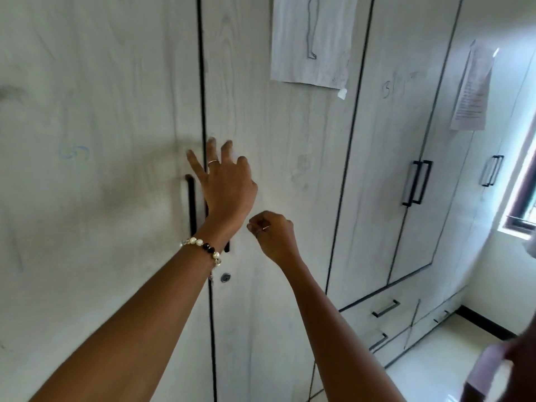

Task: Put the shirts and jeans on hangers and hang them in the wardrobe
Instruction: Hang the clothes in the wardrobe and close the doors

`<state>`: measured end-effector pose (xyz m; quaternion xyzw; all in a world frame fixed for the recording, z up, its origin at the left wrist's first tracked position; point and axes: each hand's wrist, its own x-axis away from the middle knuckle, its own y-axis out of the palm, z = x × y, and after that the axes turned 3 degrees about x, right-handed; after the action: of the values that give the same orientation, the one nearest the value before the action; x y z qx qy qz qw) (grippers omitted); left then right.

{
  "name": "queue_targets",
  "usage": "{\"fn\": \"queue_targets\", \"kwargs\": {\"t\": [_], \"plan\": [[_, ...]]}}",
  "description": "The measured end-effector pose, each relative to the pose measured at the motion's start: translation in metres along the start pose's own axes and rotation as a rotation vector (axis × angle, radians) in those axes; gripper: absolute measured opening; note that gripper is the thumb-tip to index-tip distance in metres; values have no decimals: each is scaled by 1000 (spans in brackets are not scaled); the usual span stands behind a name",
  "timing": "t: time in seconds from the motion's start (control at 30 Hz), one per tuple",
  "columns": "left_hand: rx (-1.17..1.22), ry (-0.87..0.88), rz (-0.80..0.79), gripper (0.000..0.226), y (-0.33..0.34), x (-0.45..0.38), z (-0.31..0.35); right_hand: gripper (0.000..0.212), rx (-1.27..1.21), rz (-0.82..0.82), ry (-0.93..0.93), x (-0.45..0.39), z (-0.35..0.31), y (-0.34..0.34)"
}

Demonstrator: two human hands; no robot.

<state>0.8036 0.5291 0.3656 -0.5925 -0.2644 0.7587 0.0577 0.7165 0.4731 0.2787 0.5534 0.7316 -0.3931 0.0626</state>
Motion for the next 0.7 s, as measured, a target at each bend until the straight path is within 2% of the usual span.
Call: {"fn": "queue_targets", "kwargs": {"t": [0.1,0.2,0.27,0.33,0.5,0.6,0.7], "plan": [[275,29,18,21,11,12,50,7,-1,75,7,8,24,-57],[566,126,-65,21,26,23,96,6,25,139,17,17,51,-111],[866,62,-186,21,38,37,138,9,76,207,36,28,79,-156],[1046,-49,-317,22,51,55,182,13,136,299,80,45,108,-202],[1225,-123,-593,23,85,114,294,23,267,432,292,106,186,-307],[1251,-76,-712,22,109,158,362,23,379,461,390,151,230,-360],[1205,60,-819,22,132,206,421,25,481,477,532,193,276,-398]]}}
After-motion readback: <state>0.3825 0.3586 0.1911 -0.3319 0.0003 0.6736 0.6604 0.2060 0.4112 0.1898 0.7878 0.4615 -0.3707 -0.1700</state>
